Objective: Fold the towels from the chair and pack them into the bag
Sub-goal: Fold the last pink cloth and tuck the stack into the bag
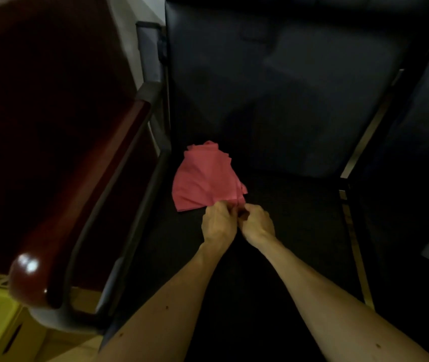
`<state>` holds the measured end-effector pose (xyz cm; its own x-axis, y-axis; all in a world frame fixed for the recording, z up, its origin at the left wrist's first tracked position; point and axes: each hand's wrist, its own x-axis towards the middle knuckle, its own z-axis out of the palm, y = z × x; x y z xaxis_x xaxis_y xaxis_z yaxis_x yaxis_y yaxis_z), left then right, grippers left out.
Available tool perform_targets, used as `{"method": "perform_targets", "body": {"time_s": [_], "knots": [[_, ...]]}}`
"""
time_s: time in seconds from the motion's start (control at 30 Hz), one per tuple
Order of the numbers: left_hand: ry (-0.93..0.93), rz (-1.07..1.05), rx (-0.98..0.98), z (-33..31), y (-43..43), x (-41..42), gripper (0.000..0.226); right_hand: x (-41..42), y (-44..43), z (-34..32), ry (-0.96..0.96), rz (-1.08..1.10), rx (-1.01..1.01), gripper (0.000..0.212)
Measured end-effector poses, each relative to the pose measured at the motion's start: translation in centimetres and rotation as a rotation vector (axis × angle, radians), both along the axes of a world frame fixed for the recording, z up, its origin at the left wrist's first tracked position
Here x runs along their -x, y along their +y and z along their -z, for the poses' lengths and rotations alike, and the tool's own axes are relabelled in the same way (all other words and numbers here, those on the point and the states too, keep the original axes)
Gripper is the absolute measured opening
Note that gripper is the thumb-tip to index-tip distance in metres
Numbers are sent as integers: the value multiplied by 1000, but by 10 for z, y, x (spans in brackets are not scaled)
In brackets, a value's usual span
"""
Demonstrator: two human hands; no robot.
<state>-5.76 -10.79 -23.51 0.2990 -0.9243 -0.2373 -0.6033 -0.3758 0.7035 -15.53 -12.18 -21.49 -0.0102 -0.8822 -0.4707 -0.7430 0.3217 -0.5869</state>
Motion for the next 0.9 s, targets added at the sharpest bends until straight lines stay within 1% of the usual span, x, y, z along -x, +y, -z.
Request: {"method": "perform_targets", "body": {"time_s": [0.1, 0.17, 0.2, 0.3, 0.33, 0.37, 0.4, 0.43, 0.47, 0.53, 0.57, 0.6, 0.63, 0.7, 0.73, 0.8, 0.9], "knots": [[11, 30, -9, -10, 6, 0, 21, 3, 6, -4, -99, 48, -50, 14], [39, 33, 42, -24, 16, -5, 22, 5, 11, -14, -193, 30, -65, 11], [48, 34, 97, -35, 23, -9, 20, 6, 18, -29, -235, 7, -52, 10], [24, 68, 295, -81, 35, -20, 11, 6, 30, -79, -347, -30, 53, 10], [25, 82, 357, -100, 36, -24, 10, 6, 33, -98, -354, -28, 121, 7], [29, 95, 417, -133, 41, -27, 14, 7, 37, -127, -338, -23, 228, 2], [39, 104, 458, -158, 44, -30, 21, 8, 40, -148, -319, -4, 327, 8], [62, 118, 495, -193, 48, -31, 22, 11, 45, -177, -321, 10, 424, 19], [75, 140, 516, -220, 53, -32, 19, 14, 48, -198, -330, 3, 494, 32], [65, 197, 573, -280, 71, -31, 15, 22, 64, -248, -350, -86, 595, 57], [61, 230, 606, -308, 79, -29, 15, 26, 74, -273, -350, -137, 627, 63], [65, 259, 649, -333, 88, -26, 18, 30, 82, -293, -343, -178, 661, 61], [80, 282, 703, -362, 100, -21, 21, 35, 93, -316, -346, -207, 699, 52], [134, 308, 825, -413, 127, -10, 28, 44, 120, -359, -383, -238, 756, 26], [152, 312, 881, -438, 143, -5, 30, 49, 135, -381, -409, -253, 784, 19], [181, 315, 955, -472, 166, 3, 32, 56, 160, -415, -461, -291, 840, 23], [236, 302, 998, -508, 198, 14, 28, 68, 202, -458, -479, -388, 931, 30]]}}
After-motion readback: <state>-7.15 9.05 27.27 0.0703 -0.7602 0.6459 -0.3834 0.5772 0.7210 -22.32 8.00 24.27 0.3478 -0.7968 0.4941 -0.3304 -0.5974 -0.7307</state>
